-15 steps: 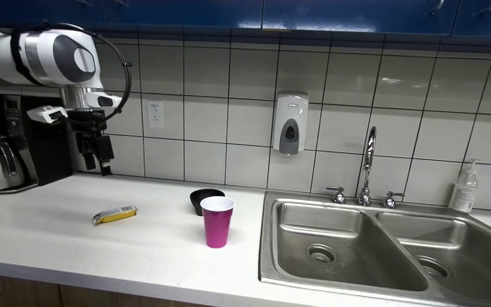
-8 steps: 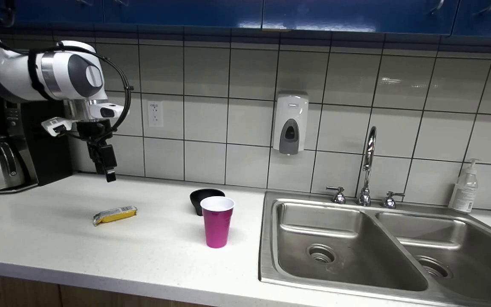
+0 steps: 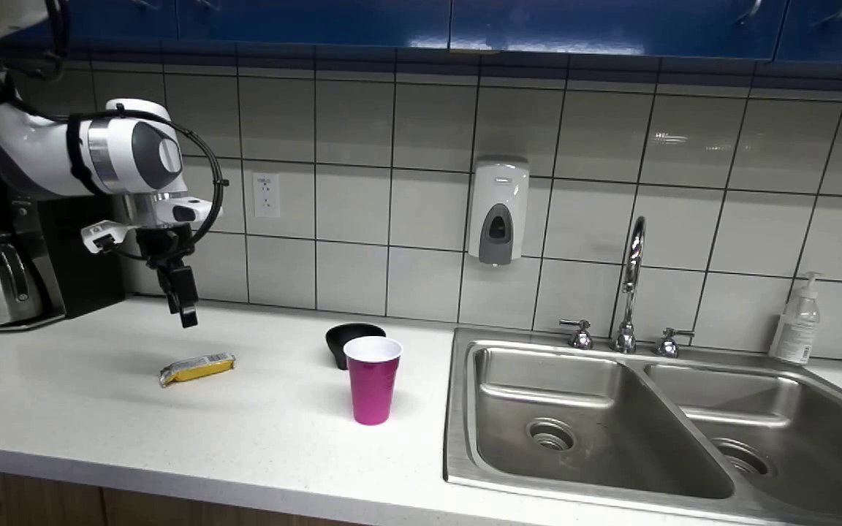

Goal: Lift the snack pack from the kitchen cabinet and put it in the black bowl

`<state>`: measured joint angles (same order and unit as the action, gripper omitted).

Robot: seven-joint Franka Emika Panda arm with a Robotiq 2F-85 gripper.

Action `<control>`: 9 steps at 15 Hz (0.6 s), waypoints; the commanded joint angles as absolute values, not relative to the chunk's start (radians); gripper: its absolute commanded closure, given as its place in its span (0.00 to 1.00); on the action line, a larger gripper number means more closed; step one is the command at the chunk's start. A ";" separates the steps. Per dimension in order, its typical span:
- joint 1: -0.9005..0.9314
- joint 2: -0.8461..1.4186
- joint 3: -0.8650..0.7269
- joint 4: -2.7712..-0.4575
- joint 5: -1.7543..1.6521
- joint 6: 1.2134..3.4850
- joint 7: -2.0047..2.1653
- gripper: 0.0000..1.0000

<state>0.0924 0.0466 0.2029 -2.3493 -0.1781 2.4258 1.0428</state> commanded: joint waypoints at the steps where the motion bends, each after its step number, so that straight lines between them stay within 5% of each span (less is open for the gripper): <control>1: 0.128 0.103 0.167 -2.309 -0.199 2.434 1.086 0.00; 9: 0.162 0.192 0.112 -2.270 -0.196 2.454 1.077 0.00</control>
